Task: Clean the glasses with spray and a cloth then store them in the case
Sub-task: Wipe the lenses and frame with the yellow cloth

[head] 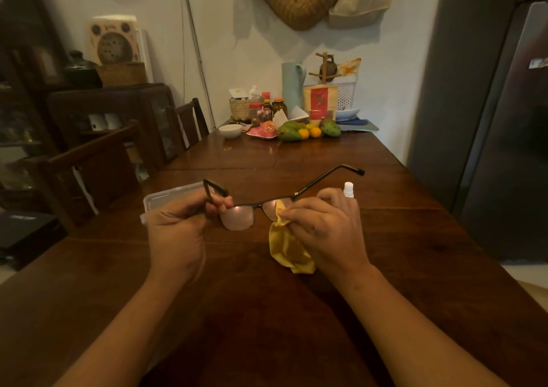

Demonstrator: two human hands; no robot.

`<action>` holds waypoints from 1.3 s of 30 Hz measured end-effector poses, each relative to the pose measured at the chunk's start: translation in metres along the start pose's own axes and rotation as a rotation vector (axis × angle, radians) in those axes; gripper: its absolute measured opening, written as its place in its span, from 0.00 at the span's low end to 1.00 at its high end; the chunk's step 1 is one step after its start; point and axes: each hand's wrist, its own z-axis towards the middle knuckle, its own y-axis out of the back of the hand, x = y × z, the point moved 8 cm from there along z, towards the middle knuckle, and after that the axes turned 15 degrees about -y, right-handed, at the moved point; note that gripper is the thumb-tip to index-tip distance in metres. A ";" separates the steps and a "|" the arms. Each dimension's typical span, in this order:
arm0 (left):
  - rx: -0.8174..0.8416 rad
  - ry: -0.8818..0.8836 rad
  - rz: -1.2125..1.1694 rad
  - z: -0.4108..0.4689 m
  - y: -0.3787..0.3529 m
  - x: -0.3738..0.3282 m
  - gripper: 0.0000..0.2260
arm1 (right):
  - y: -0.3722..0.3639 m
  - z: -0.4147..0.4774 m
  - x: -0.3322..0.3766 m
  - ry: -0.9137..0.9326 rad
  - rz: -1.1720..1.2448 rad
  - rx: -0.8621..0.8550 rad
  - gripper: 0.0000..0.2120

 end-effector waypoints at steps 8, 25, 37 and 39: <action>0.036 -0.077 0.194 -0.003 -0.007 -0.004 0.14 | -0.007 -0.006 0.027 0.014 0.115 0.064 0.13; -0.089 0.024 0.050 -0.005 -0.004 0.007 0.24 | -0.030 -0.024 0.055 0.266 -0.047 0.197 0.19; -0.072 0.045 -0.011 -0.006 -0.007 0.010 0.24 | -0.018 -0.023 0.058 0.295 -0.022 0.150 0.15; -0.077 0.048 0.001 -0.007 -0.007 0.010 0.22 | -0.020 -0.023 0.057 0.290 -0.034 0.160 0.16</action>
